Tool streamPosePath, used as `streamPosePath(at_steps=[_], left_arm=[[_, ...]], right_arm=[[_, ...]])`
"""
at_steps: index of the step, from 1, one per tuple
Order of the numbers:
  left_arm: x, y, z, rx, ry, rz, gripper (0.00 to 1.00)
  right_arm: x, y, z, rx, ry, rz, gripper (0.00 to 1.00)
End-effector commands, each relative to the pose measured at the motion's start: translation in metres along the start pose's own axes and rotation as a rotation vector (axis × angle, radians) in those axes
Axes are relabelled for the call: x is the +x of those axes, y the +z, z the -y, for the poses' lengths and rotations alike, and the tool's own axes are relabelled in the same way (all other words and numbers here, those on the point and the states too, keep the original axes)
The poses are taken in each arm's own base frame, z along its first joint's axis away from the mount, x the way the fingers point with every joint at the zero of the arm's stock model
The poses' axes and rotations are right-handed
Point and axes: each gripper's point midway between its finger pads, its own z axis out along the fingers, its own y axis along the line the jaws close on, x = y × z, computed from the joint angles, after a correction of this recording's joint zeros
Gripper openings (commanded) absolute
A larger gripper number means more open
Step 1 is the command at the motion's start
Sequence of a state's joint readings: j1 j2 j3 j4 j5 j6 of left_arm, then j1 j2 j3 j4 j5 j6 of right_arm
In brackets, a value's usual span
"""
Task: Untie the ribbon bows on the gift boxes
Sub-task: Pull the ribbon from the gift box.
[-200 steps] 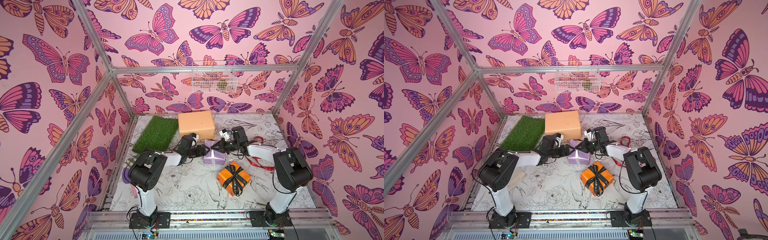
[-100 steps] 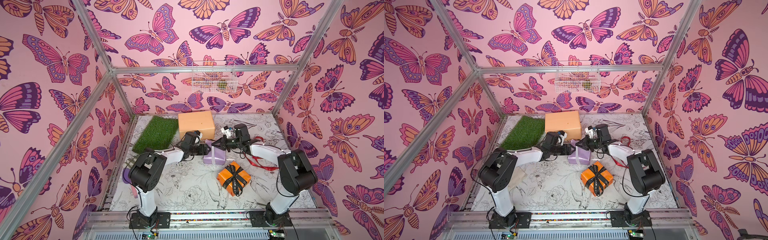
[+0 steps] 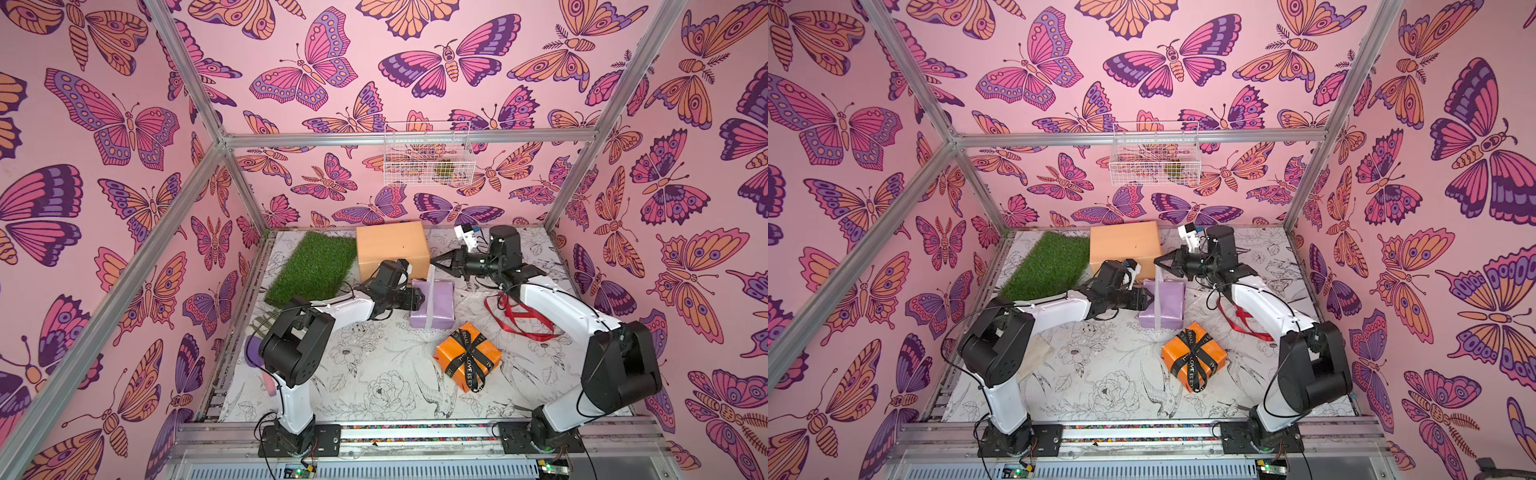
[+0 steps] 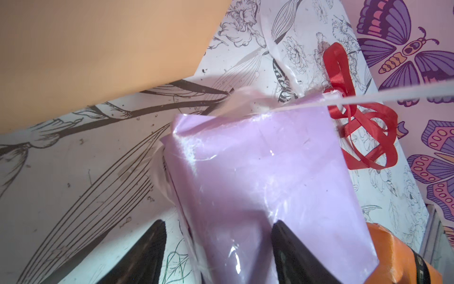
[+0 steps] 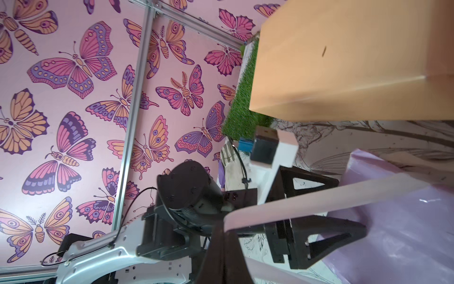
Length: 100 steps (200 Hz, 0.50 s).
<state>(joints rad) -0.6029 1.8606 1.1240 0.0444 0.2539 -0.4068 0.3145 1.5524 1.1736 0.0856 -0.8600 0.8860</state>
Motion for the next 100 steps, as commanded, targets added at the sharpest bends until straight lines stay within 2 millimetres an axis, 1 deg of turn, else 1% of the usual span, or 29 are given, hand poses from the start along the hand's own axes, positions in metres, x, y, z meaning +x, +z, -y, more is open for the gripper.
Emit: streamPosePath(at_steps=[1,11,27,47,63,87,100], left_arm=[[0.052,0.003,-0.031,-0.132,0.009,-0.172,0.69],[0.052,0.002,-0.030,-0.128,0.006,-0.171,0.69],[0.044,-0.001,-0.023,-0.105,0.000,-0.156,0.69],[0.024,-0.012,-0.008,-0.055,-0.006,-0.110,0.72],[0.005,-0.026,0.005,-0.012,-0.010,-0.064,0.74],[-0.020,-0.046,0.020,0.036,-0.004,0.001,0.73],[-0.028,-0.055,0.030,0.067,-0.003,0.027,0.71]], right_arm=[[-0.024,-0.028,-0.063,-0.109,-0.174,0.074,0.00],[-0.027,-0.032,-0.065,-0.104,-0.184,0.086,0.00],[-0.024,-0.033,-0.055,-0.073,-0.180,0.080,0.00],[-0.017,-0.028,-0.034,-0.049,-0.145,0.064,0.00],[-0.012,-0.025,-0.019,-0.038,-0.108,0.055,0.00],[-0.006,-0.024,-0.007,-0.024,-0.094,0.050,0.00],[-0.004,-0.024,-0.003,-0.019,-0.088,0.045,0.00]])
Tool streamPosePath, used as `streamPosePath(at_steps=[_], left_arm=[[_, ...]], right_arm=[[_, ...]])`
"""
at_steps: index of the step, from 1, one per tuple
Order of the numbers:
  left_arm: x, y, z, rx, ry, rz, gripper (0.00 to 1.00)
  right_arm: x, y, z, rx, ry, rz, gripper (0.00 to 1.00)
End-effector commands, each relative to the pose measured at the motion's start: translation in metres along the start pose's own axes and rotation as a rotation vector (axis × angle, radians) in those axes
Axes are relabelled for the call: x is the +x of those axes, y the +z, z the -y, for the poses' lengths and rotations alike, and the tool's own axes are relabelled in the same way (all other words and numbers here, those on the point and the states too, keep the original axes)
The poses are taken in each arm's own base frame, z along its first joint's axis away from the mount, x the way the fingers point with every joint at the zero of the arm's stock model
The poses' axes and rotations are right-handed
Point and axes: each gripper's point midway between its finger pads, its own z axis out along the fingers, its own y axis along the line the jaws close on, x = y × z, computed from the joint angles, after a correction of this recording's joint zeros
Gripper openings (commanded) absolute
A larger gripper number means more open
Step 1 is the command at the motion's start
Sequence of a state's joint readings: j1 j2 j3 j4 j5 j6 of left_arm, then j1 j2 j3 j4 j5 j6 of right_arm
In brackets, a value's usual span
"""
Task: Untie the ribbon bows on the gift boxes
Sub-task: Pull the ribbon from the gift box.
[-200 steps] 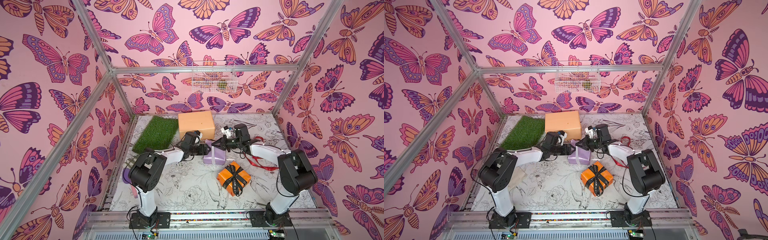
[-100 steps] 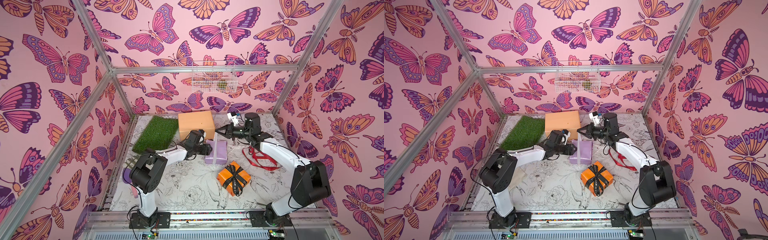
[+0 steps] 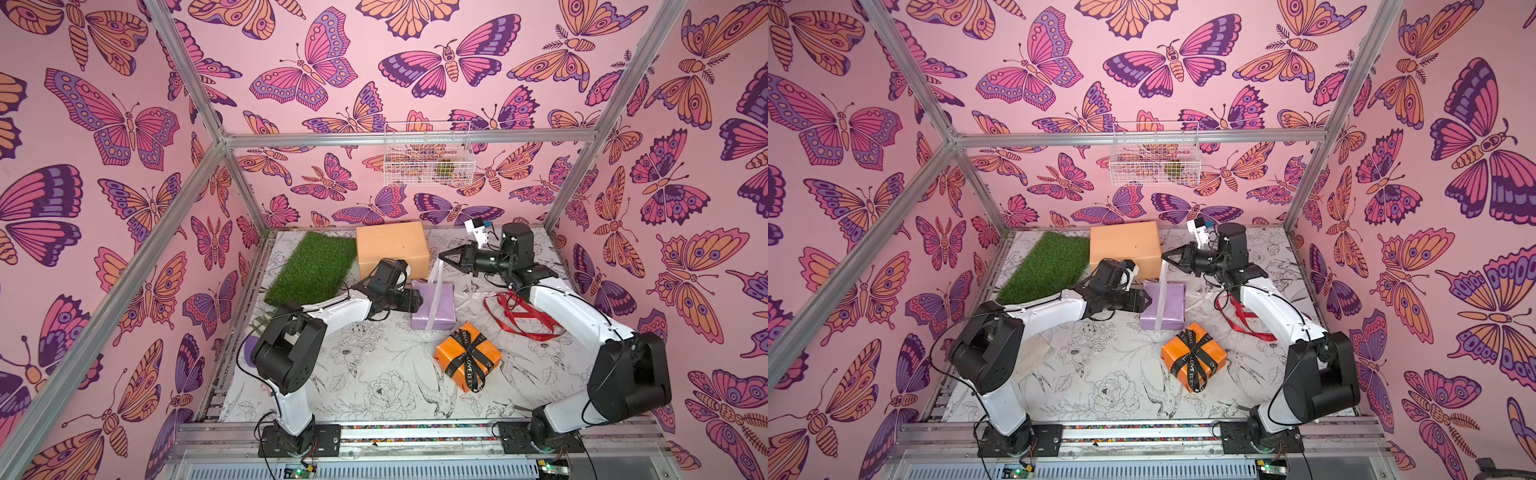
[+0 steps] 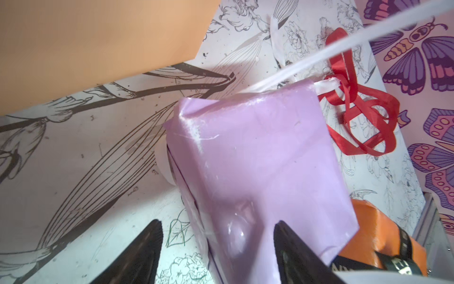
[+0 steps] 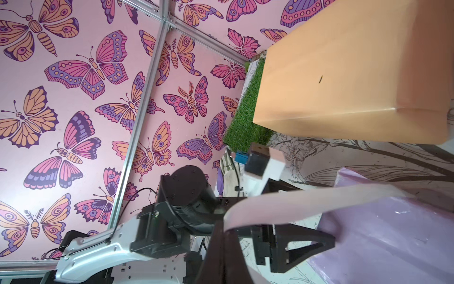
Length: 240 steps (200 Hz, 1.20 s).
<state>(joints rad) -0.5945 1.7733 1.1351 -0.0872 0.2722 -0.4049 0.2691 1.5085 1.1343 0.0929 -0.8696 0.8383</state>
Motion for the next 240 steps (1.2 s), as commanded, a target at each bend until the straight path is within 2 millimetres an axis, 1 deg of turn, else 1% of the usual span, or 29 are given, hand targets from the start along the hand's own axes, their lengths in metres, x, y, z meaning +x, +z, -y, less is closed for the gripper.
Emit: streamPosePath(at_steps=[1,7,14,26,29,30,33,35,60,80,94,131,150,161,193,222,240], left_arm=[[-0.026,-0.028,0.023,0.070,0.010,0.062,0.70],[-0.030,-0.032,0.029,0.093,0.008,0.076,0.67],[-0.033,-0.035,0.035,0.128,0.001,0.091,0.57],[-0.035,-0.038,0.047,0.197,-0.013,0.109,0.26],[-0.036,-0.039,0.049,0.215,-0.021,0.113,0.15],[-0.036,-0.038,0.050,0.219,-0.022,0.114,0.13],[-0.037,-0.039,0.051,0.228,-0.029,0.117,0.04],[-0.037,-0.039,0.052,0.233,-0.035,0.118,0.00],[-0.034,-0.027,0.053,0.274,-0.076,0.107,0.00],[-0.031,-0.017,0.065,0.365,-0.114,0.085,0.00],[-0.028,-0.008,0.071,0.416,-0.140,0.067,0.00],[-0.022,0.016,0.077,0.491,-0.204,0.033,0.00],[-0.013,0.029,0.073,0.473,-0.209,0.009,0.00],[-0.008,0.036,0.065,0.442,-0.214,0.004,0.00],[0.010,0.045,0.050,0.351,-0.182,-0.033,0.00],[0.022,0.051,0.040,0.299,-0.173,-0.066,0.00],[0.028,0.056,0.035,0.278,-0.172,-0.088,0.00]], right_arm=[[0.001,-0.005,-0.006,-0.025,-0.041,0.008,0.00],[0.001,-0.005,-0.005,-0.024,-0.039,0.008,0.00],[0.002,-0.005,-0.004,-0.022,-0.037,0.007,0.00],[0.003,-0.005,-0.003,-0.023,-0.032,0.003,0.00],[0.002,-0.005,-0.003,-0.023,-0.031,0.004,0.00],[0.003,-0.005,-0.003,-0.023,-0.031,0.003,0.00],[0.003,-0.005,-0.004,-0.024,-0.032,0.003,0.00],[0.003,-0.005,-0.004,-0.026,-0.032,0.004,0.00],[0.003,-0.006,-0.006,-0.030,-0.033,0.008,0.00],[0.003,-0.008,-0.010,-0.039,-0.037,0.006,0.00],[0.004,-0.008,-0.010,-0.036,-0.039,0.005,0.00],[0.004,-0.007,-0.010,-0.042,-0.033,0.003,0.00],[0.003,-0.008,-0.012,-0.046,-0.038,0.004,0.00],[0.002,-0.008,-0.014,-0.047,-0.041,0.004,0.00],[-0.002,-0.009,-0.020,-0.058,-0.051,0.014,0.00],[-0.013,-0.011,-0.037,-0.089,-0.071,0.034,0.00],[-0.020,-0.015,-0.053,-0.112,-0.094,0.050,0.00]])
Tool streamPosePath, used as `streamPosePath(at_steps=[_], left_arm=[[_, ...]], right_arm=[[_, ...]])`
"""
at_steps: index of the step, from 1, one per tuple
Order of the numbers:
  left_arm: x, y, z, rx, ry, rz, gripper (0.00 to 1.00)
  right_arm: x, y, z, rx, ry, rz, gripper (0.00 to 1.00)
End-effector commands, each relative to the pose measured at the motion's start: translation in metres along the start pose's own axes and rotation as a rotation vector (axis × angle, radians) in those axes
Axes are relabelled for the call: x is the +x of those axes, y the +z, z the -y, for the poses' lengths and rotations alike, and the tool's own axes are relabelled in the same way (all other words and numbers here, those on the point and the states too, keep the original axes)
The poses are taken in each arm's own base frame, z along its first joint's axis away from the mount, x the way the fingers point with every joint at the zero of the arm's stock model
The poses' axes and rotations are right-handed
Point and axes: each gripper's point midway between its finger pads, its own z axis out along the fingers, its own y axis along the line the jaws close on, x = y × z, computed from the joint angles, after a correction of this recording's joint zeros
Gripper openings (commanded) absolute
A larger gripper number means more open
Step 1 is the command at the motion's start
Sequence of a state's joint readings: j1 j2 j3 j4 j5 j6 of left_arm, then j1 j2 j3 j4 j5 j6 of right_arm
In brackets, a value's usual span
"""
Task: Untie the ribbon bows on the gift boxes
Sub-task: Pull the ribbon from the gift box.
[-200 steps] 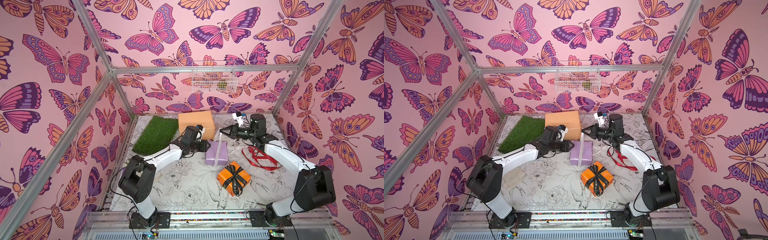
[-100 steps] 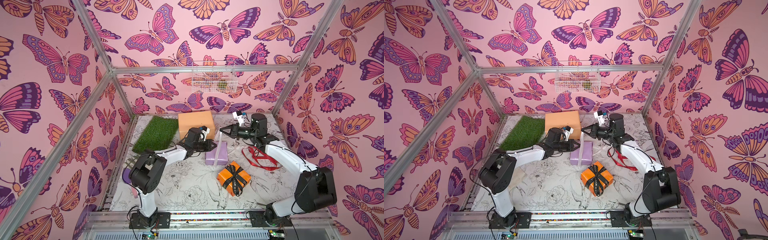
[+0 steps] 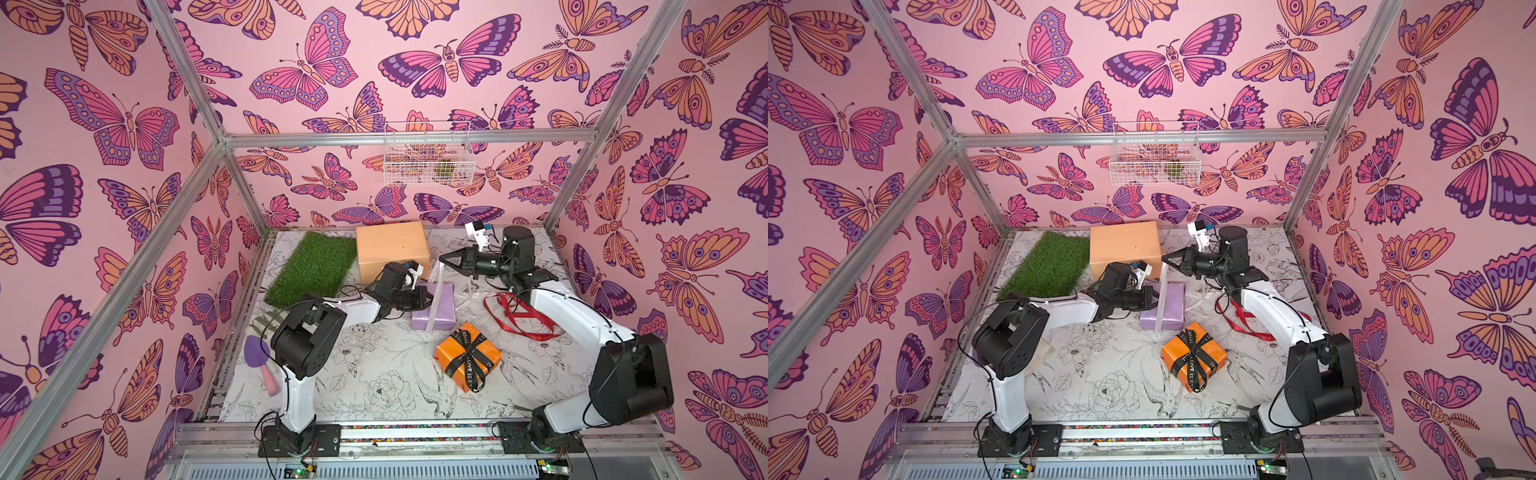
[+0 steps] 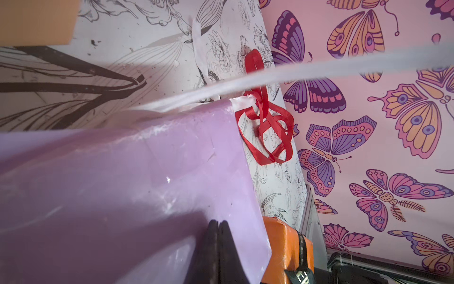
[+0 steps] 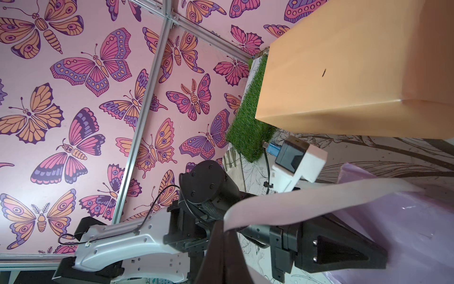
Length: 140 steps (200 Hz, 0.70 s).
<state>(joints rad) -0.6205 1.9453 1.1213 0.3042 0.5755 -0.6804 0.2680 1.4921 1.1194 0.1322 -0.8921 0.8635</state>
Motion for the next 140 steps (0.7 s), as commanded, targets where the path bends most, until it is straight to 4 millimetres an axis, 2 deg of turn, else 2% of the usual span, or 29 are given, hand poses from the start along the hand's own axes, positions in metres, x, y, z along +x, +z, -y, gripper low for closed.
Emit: streamPosePath(at_steps=[1,18,48,74,89,111,140], left_arm=[[0.024,0.006,-0.029,-0.099,-0.016,-0.070,0.00],[0.028,0.008,-0.035,-0.119,-0.024,-0.090,0.00],[0.030,0.008,-0.038,-0.134,-0.023,-0.105,0.00],[0.030,0.006,-0.037,-0.144,-0.013,-0.105,0.00],[0.031,0.007,-0.038,-0.147,-0.011,-0.112,0.00],[0.033,0.006,-0.040,-0.154,-0.013,-0.117,0.00],[0.036,0.004,-0.043,-0.171,-0.009,-0.122,0.00]], right_arm=[[-0.022,-0.011,-0.045,-0.080,-0.091,0.048,0.00],[-0.030,-0.016,-0.064,-0.103,-0.117,0.071,0.00],[-0.047,-0.030,-0.110,-0.153,-0.196,0.115,0.00],[-0.060,-0.040,-0.130,-0.144,-0.241,0.171,0.00],[-0.071,-0.045,-0.157,-0.176,-0.283,0.184,0.00],[-0.083,-0.060,-0.191,-0.202,-0.355,0.234,0.00],[-0.100,-0.081,-0.218,-0.208,-0.420,0.328,0.00]])
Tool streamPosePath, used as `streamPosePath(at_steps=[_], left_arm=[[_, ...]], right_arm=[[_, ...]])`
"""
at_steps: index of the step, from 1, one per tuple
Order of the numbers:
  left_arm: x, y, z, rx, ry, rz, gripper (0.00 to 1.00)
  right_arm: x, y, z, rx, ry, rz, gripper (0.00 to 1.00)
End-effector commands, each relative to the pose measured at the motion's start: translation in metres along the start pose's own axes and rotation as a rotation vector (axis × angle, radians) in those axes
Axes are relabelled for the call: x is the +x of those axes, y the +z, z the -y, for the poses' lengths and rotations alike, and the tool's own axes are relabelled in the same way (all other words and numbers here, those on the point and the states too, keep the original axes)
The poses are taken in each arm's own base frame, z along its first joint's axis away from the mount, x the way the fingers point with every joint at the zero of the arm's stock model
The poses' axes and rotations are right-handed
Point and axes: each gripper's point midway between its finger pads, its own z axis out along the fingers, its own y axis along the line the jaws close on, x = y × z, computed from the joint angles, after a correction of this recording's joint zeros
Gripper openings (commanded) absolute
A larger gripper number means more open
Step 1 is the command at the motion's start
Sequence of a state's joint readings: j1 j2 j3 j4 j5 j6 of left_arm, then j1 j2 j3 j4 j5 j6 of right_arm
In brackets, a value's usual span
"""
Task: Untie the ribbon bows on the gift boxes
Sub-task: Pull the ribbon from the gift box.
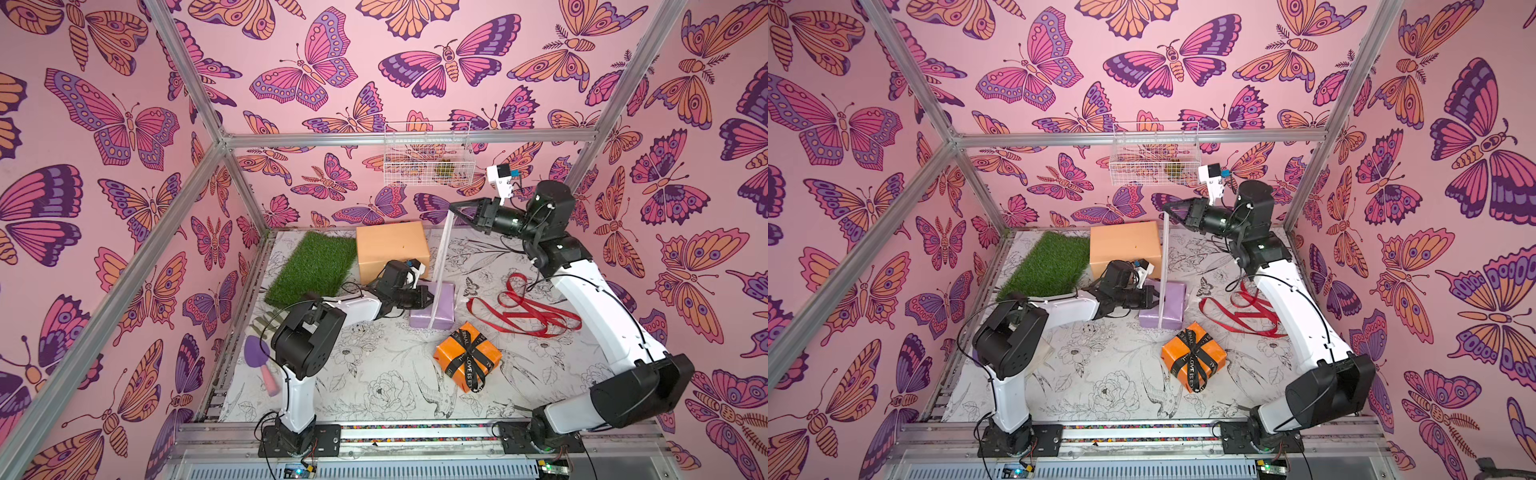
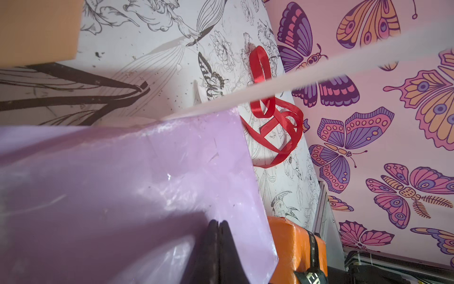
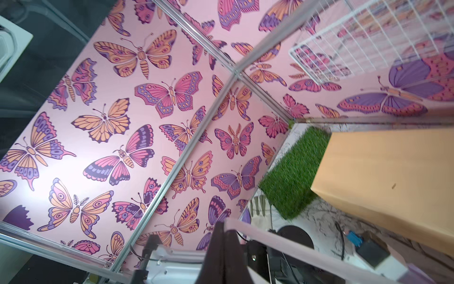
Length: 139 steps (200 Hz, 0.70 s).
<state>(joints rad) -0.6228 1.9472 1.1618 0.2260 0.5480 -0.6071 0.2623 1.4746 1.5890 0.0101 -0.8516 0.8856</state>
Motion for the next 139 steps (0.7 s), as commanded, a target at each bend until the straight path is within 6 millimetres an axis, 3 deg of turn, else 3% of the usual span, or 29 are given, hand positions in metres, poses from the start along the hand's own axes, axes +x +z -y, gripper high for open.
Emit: streamPosePath(at_steps=[1,32,53,79,111,139], left_arm=[[0.041,0.006,-0.038,-0.127,-0.060,-0.114,0.00],[0.045,0.007,-0.042,-0.136,-0.063,-0.131,0.00],[0.043,0.007,-0.043,-0.141,-0.064,-0.127,0.00],[0.029,0.000,-0.028,-0.067,-0.108,-0.113,0.00],[-0.012,-0.036,0.001,0.021,-0.105,-0.020,0.29],[-0.035,-0.073,0.020,0.064,-0.063,0.053,0.34]], right_arm=[[-0.040,-0.023,-0.054,-0.055,-0.172,0.140,0.00],[-0.066,-0.034,-0.075,-0.067,-0.207,0.207,0.00],[-0.072,-0.037,-0.082,-0.069,-0.222,0.219,0.00],[-0.059,-0.033,-0.058,-0.038,-0.184,0.184,0.00],[-0.039,-0.026,-0.027,-0.009,-0.129,0.128,0.00],[-0.026,-0.022,-0.009,0.005,-0.088,0.093,0.00]])
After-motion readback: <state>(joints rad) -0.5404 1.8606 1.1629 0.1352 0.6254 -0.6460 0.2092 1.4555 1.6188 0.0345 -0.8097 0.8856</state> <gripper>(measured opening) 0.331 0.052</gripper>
